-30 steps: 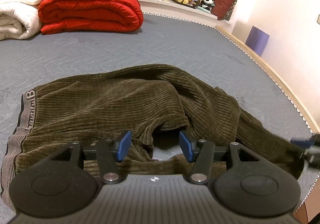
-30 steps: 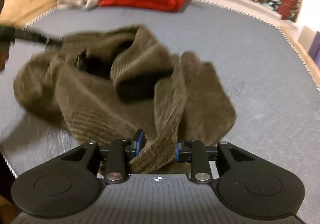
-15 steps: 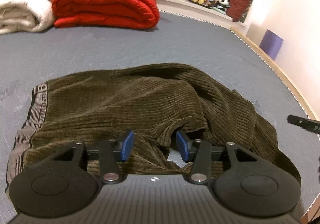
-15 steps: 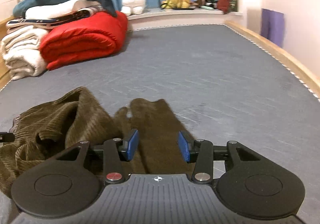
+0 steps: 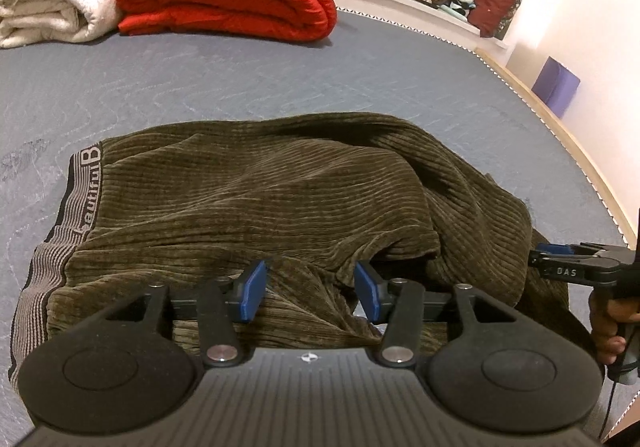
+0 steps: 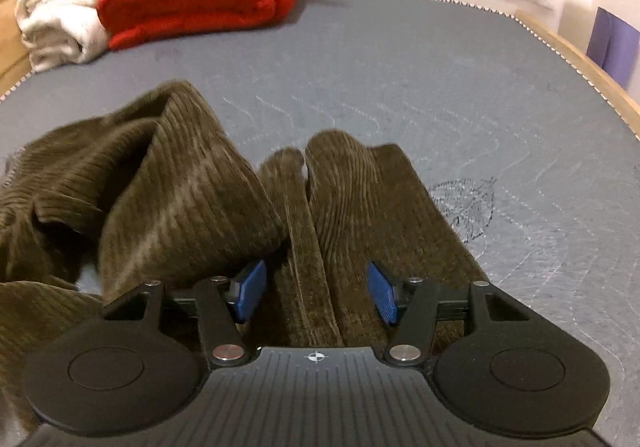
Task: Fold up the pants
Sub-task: 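Pinch the leg cuff with the right gripper and lift it up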
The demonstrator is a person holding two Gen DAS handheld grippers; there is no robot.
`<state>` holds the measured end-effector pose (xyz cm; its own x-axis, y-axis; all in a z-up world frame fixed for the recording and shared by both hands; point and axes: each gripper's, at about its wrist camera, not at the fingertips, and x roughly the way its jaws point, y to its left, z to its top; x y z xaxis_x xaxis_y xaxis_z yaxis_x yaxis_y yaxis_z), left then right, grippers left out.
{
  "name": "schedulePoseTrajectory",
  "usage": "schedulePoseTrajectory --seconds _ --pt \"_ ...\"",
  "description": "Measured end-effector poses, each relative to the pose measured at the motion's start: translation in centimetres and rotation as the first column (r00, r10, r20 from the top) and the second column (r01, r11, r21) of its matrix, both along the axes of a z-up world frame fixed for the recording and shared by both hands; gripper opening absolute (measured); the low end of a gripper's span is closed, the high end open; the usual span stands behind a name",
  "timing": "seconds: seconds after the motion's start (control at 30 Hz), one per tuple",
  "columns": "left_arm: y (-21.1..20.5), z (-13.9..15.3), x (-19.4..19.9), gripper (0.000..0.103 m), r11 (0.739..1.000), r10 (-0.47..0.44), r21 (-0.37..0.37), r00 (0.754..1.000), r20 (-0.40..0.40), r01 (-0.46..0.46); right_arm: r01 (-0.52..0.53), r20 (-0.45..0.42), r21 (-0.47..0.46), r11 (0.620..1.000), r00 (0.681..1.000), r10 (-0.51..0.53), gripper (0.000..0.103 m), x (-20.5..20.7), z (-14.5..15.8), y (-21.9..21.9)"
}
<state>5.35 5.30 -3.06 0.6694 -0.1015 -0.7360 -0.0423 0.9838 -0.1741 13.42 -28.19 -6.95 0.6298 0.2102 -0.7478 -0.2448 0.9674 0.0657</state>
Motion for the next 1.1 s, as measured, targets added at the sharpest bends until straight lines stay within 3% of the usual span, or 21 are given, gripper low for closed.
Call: schedulePoseTrajectory --seconds 0.13,0.23,0.3,0.4,0.47,1.1 --pt "0.2 0.2 0.0 0.057 1.000 -0.006 -0.013 1.000 -0.001 0.006 -0.010 0.000 -0.007 1.000 1.000 0.010 0.058 0.3 -0.3 0.7" --pt "0.1 0.2 0.0 0.057 1.000 -0.010 -0.018 1.000 -0.001 0.010 -0.019 0.006 -0.009 1.000 1.000 0.019 0.051 0.3 -0.3 1.0" --pt "0.1 0.2 0.0 0.057 1.000 -0.010 -0.019 1.000 -0.003 0.010 -0.037 0.010 0.007 0.999 0.999 0.037 0.032 0.3 -0.2 1.2" --pt "0.3 0.2 0.0 0.057 1.000 -0.008 -0.021 1.000 -0.003 0.008 -0.054 0.024 -0.006 0.999 0.998 0.054 0.018 -0.1 0.0 1.6" --pt "0.3 0.3 -0.1 0.057 1.000 -0.007 -0.021 1.000 -0.003 0.007 -0.058 0.035 -0.014 0.998 0.998 0.059 0.014 -0.4 0.1 1.7" --pt "-0.1 0.0 -0.1 0.057 1.000 -0.015 -0.011 1.000 -0.011 0.015 -0.010 0.143 0.053 0.999 0.990 0.003 0.011 -3.0 3.3 -1.2"
